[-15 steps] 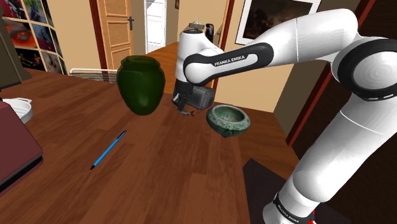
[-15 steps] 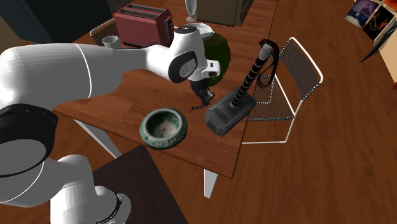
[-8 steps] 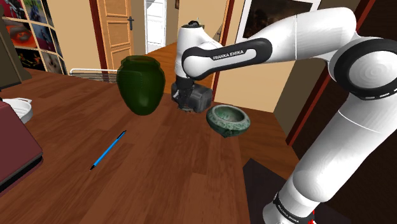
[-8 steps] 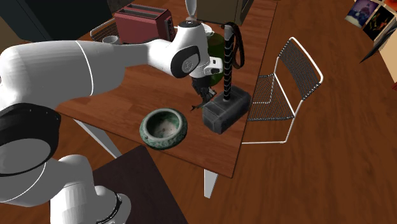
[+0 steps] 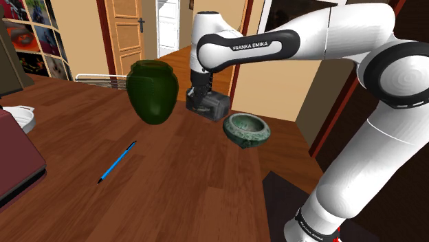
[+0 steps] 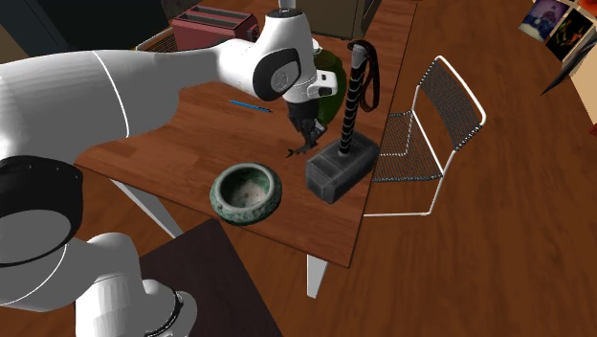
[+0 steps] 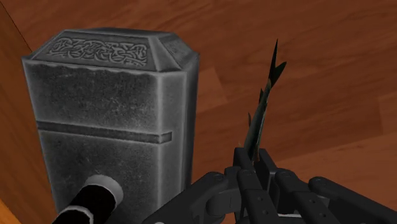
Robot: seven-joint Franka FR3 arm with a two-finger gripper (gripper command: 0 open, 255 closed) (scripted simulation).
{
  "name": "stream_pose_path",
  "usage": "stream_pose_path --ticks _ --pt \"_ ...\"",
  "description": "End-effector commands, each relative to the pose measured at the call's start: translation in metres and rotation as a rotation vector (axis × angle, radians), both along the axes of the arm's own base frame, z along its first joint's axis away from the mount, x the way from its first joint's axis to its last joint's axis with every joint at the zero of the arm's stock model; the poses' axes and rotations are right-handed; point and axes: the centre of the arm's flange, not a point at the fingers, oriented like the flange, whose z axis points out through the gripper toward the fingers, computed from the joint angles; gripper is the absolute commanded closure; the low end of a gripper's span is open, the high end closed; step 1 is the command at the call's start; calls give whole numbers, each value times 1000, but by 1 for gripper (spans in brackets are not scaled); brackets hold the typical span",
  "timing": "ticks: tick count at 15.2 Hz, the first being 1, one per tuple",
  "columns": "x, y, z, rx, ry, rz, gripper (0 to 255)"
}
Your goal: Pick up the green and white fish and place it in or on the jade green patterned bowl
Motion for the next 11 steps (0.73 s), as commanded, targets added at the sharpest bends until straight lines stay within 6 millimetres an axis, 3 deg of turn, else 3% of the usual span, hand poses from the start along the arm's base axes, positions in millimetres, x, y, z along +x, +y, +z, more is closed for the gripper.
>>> stream_pose_path --ticks 1,11 --pt "-1 -1 11 0 0 0 255" --pt "-1 -1 64 0 0 0 255"
